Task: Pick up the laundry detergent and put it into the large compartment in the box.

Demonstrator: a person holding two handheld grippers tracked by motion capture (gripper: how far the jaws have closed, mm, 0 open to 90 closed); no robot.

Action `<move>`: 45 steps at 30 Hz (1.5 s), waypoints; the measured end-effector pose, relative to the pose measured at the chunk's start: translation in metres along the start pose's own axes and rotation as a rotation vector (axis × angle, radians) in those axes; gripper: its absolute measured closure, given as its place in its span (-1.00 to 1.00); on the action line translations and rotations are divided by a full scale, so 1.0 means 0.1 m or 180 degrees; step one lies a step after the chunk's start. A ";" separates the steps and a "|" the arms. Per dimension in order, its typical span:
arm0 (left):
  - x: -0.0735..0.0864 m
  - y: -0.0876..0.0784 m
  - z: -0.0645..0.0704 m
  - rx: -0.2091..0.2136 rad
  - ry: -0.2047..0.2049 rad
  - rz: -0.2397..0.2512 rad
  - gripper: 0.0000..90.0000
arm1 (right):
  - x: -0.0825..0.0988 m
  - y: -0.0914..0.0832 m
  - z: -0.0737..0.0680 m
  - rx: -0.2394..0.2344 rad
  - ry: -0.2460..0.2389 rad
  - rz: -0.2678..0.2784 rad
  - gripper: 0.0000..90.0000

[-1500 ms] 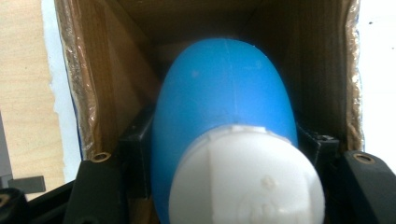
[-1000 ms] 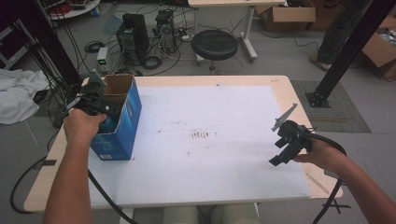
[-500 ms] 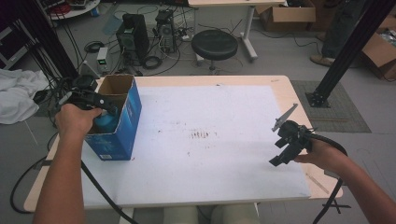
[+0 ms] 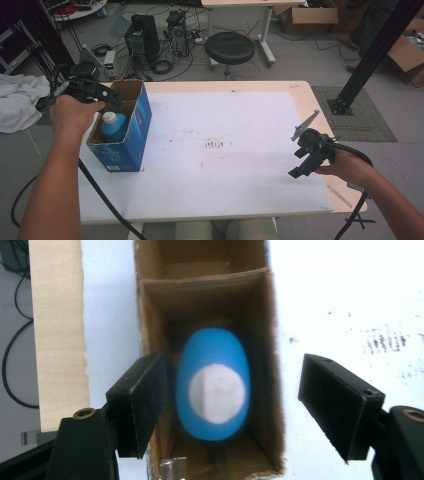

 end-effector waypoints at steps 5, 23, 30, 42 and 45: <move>-0.04 -0.07 0.14 0.0059 0.0069 0.0021 -0.42 | 0.00 -0.02 0.00 0.0004 -0.0002 0.0019 -0.60; -0.16 -0.08 0.80 0.0262 0.0353 0.0049 -0.52 | 0.03 -0.07 -0.01 0.0026 0.0018 0.0040 -0.60; -0.21 -0.03 1.05 0.0301 0.0566 0.0010 -0.52 | 0.04 -0.07 -0.01 0.0027 0.0020 0.0038 -0.61; -0.25 0.13 1.47 0.0357 0.0790 -0.0063 -0.54 | 0.04 -0.08 0.00 0.0029 0.0029 0.0055 -0.61; -0.25 0.18 1.58 0.0384 0.0826 -0.0066 -0.55 | 0.05 -0.09 0.00 0.0030 0.0040 0.0069 -0.61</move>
Point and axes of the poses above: each handheld gripper's, and its own axes: y roughly forward along the jaws, x roughly out of its underside, z roughly to its right, the point moved 8 cm from there along y, roughly forward along the jaws, and after that the axes turned 3 degrees about -y, right-handed, at the moved point
